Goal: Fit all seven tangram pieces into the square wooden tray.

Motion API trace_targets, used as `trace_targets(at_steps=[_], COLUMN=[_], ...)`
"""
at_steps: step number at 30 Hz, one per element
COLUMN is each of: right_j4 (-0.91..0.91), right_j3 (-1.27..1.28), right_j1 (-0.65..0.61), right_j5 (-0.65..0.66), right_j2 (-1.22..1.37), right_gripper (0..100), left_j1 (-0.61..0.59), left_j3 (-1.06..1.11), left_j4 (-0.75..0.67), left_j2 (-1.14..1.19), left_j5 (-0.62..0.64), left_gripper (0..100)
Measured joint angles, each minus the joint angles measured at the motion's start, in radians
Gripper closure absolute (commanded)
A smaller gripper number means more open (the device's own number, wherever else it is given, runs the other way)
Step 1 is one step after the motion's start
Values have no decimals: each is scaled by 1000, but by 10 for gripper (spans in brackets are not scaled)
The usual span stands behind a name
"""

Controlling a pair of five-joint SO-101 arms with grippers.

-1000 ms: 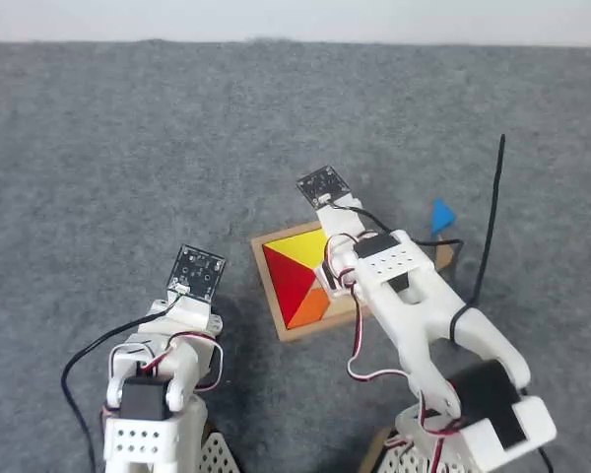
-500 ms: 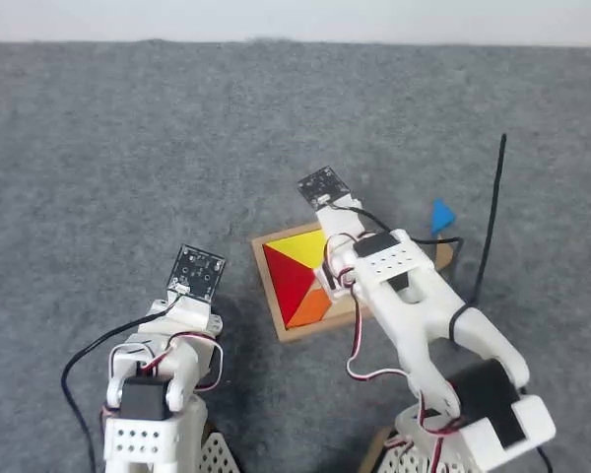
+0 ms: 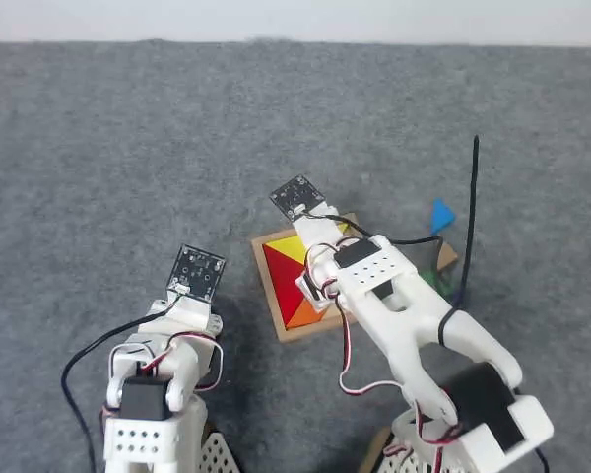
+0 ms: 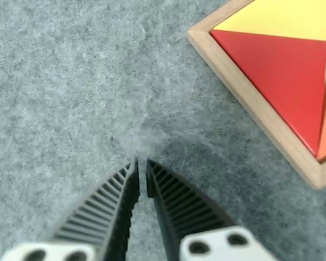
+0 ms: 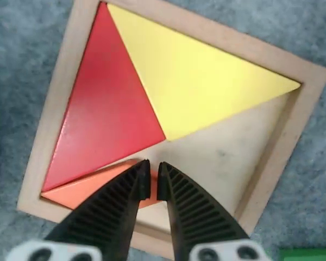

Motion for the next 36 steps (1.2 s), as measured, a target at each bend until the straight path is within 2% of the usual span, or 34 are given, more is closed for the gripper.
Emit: trace_targets(at_steps=[14,27,32,36], right_j4=[48,55,52,26], right_j3=[-3,23,114,144], right_j1=[0,51,-34,-48], right_j5=[0,0,0,0], right_j2=[-2,-63,-164,-167], right_gripper=[961,960,957,957], left_j1=[0,0,0,0], left_j3=[0,0,0,0], left_j4=[0,0,0,0], left_j2=[0,0,0,0], left_j5=[0,0,0,0], left_gripper=[978,978,978,978])
